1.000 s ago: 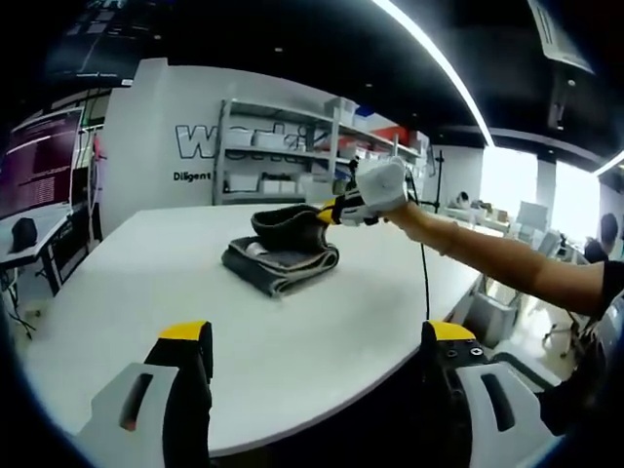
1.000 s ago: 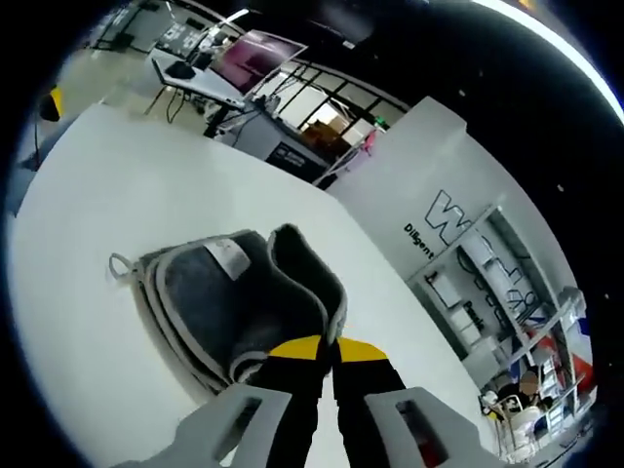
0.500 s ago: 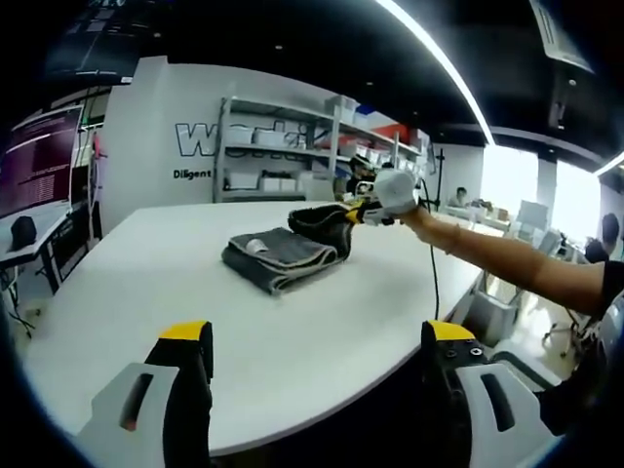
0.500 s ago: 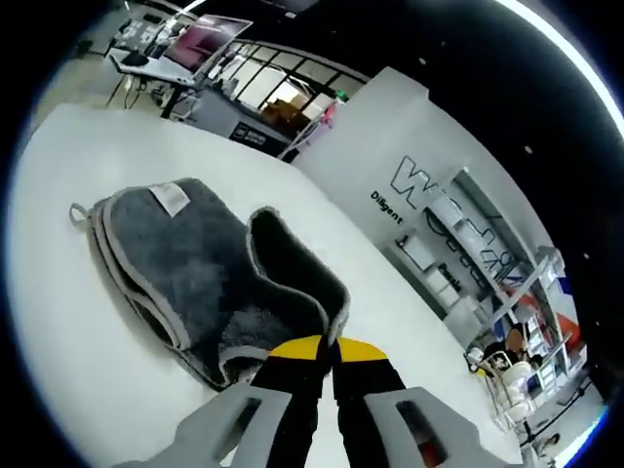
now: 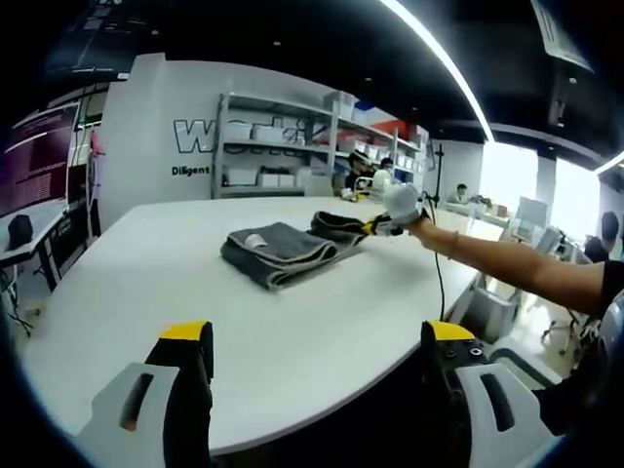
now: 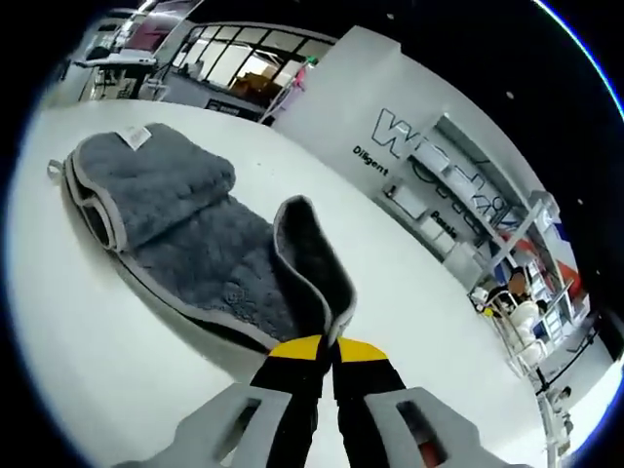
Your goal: Open the folded towel by lifting each exposed corner and separating the folded layers until the towel lies flat within the target outline without major curled edges
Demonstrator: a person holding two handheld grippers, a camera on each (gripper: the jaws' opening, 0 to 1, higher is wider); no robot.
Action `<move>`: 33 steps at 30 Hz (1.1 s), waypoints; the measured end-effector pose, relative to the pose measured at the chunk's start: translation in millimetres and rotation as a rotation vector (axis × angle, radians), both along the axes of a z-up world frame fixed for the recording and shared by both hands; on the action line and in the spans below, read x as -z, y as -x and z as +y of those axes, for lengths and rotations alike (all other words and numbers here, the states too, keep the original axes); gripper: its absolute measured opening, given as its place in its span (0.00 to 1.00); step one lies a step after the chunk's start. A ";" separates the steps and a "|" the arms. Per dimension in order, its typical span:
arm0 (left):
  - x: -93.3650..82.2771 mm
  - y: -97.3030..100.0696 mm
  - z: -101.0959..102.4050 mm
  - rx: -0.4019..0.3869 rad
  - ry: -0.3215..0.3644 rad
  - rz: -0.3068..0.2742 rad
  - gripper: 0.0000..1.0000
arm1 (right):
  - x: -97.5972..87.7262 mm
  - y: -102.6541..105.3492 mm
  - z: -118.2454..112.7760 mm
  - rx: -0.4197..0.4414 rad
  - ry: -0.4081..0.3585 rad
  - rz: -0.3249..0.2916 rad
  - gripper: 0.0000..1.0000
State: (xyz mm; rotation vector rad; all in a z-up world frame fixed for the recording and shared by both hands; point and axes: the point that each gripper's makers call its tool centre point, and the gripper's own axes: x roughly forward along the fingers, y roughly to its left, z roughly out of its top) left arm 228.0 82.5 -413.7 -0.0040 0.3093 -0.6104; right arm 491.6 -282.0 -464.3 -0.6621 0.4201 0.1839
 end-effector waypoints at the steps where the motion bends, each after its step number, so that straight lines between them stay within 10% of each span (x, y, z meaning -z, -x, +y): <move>1: 0.4 0.1 -0.3 0.001 -0.001 0.001 0.86 | 4.5 1.3 -2.5 0.004 0.004 0.009 0.00; 13: 3.5 -1.2 -0.6 0.000 -0.002 0.010 0.86 | 25.5 4.2 -19.5 0.077 -0.263 0.083 0.00; 20: 5.8 -0.4 -1.3 0.006 -0.008 0.016 0.86 | 25.1 5.7 -26.3 0.156 -0.640 0.114 0.00; 33: 7.4 -0.1 -5.0 0.009 -0.004 0.021 0.86 | 20.7 12.8 -34.4 0.166 -0.874 0.126 0.00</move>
